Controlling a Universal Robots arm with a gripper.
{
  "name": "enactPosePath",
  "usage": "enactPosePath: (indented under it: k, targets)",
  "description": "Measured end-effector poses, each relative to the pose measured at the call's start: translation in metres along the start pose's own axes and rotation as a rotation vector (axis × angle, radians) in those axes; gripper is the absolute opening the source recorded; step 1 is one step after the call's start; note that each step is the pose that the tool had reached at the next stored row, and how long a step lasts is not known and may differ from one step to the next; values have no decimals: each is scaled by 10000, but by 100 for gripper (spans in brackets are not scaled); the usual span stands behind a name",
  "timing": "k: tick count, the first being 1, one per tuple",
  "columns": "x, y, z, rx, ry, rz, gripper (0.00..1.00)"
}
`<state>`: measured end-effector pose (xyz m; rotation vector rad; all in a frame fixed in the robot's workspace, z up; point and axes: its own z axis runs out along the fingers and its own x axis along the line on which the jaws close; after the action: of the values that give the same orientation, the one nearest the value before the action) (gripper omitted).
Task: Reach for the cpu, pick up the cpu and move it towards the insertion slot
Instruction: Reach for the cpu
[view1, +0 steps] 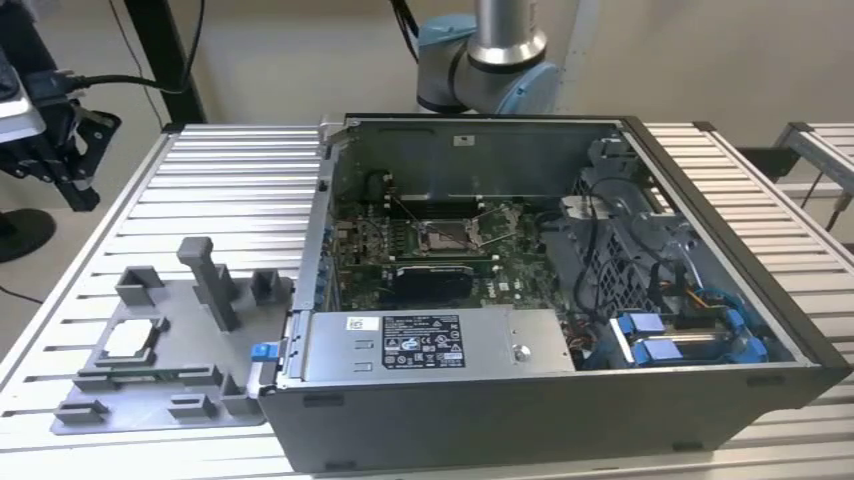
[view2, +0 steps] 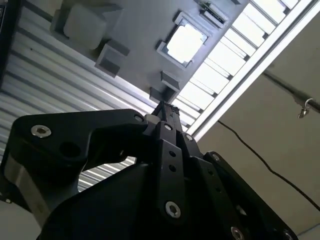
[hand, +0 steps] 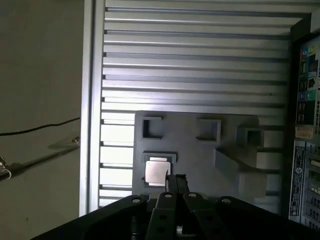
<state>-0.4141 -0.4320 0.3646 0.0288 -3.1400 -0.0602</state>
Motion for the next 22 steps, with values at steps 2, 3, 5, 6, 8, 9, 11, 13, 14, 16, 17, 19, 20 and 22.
enactPosePath:
  k: [2, 3, 5, 6, 8, 9, 11, 13, 14, 16, 17, 19, 20, 22]
  targets:
    - [1, -65, -2, -1, -1, 0, 0]
    - [2, -84, -3, -1, 0, 0, 0]
    - [2, -98, -4, -1, 0, 0, 0]
    - [2, -98, -4, -1, 0, 0, 0]
    - [2, -98, -4, -1, 1, 1, 0]
    - [2, -99, -4, -1, 0, 0, 0]
    - [2, -99, -4, -1, 0, 1, 0]
    - [2, -100, -4, -1, 0, 0, 0]
    - [2, -100, -4, -1, 0, 0, 0]
    - [2, -100, -4, -1, 0, 1, 0]
    - [2, -100, -4, -1, 0, 1, 0]
    - [2, -101, -4, -1, 0, 0, 0]
    - [2, -101, -4, -1, 0, 1, 0]
    - [2, -102, -4, -1, 0, 0, 0]
